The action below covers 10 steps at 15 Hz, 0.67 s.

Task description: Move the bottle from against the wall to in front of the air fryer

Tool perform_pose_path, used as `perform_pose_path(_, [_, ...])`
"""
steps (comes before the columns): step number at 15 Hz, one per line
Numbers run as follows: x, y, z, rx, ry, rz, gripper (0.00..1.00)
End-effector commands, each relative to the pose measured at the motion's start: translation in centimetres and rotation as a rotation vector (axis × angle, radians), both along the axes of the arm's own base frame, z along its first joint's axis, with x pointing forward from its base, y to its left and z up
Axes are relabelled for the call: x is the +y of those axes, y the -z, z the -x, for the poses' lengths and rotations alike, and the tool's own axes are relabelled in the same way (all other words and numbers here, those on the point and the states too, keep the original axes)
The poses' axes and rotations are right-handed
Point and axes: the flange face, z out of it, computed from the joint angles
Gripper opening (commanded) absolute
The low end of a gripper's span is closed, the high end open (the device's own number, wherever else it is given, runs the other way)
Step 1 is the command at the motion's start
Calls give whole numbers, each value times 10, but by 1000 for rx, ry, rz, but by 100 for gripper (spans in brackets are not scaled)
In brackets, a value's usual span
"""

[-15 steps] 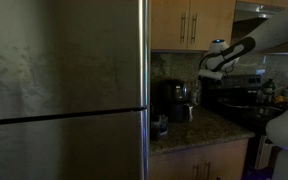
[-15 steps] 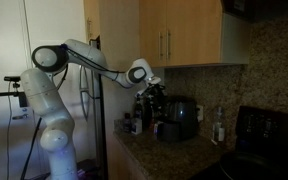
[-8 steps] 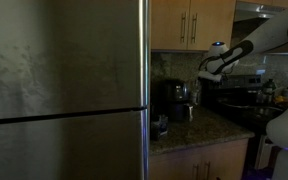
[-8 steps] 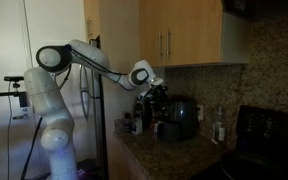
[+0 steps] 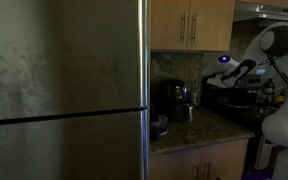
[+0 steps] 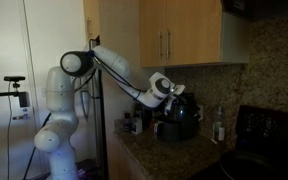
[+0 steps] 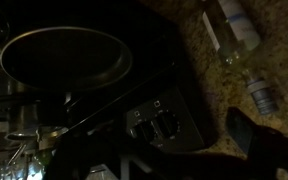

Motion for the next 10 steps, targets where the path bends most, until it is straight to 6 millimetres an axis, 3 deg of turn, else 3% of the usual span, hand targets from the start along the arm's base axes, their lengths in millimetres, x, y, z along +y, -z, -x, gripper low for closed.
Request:
perform_pose_path(1, [-5, -1, -7, -15, 9, 1, 100])
perform_pose_path(4, [-7, -2, -22, -26, -67, 99, 100])
perform_pose_path(7, [4, -20, -62, -72, -119, 267, 100])
perform_pose_path(10, [22, -23, -98, -156, -130, 355, 100])
